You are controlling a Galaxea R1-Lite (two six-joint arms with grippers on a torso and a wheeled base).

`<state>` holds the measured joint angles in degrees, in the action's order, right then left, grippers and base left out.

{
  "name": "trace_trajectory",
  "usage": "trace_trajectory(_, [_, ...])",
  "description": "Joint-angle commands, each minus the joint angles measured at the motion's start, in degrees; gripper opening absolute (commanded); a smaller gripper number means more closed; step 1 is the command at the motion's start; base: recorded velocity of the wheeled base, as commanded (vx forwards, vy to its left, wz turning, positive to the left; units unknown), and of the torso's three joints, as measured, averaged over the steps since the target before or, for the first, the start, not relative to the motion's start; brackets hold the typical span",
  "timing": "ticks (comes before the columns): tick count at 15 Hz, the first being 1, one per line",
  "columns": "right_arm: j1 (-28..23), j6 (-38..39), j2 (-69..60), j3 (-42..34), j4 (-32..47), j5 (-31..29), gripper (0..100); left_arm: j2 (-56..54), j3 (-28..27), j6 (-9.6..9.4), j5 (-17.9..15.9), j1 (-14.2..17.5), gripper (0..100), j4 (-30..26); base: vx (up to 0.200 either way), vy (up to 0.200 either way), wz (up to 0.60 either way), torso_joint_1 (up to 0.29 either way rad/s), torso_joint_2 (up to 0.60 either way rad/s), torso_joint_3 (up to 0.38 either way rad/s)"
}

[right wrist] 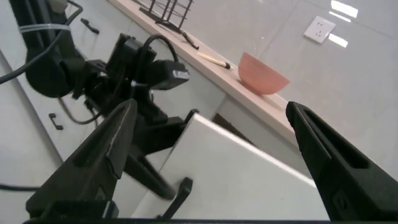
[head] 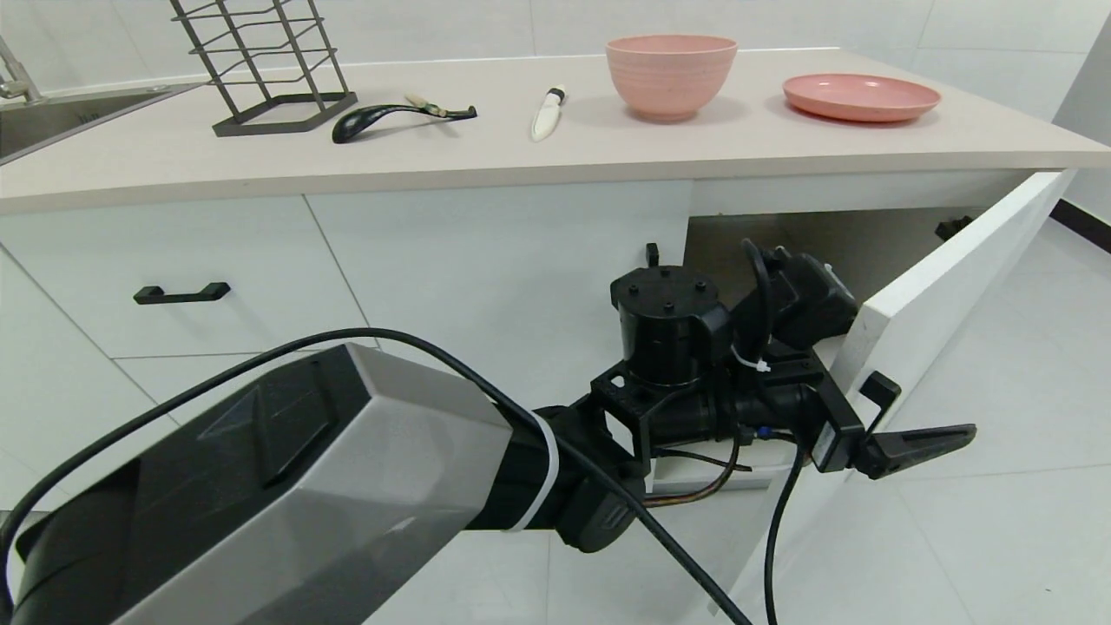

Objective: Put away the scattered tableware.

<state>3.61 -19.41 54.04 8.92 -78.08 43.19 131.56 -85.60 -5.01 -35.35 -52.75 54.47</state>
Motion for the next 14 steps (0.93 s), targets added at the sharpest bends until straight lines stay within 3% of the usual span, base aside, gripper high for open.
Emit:
trace_trajectory(1, [0.0,0.07,0.01,1.54,0.03,-0.12,100,0.54,-0.09,0.0,0.46,-1.04,100,0.02,0.0,0.0,0.0,0.0,0.0,0.0])
trace_trajectory(14, [0.0,-0.02,-1.22,5.23,0.03,-0.92,100,5.02,-0.35,0.0,1.78,-8.51,100,1.34,0.0,0.0,0.0,0.0,0.0,0.0])
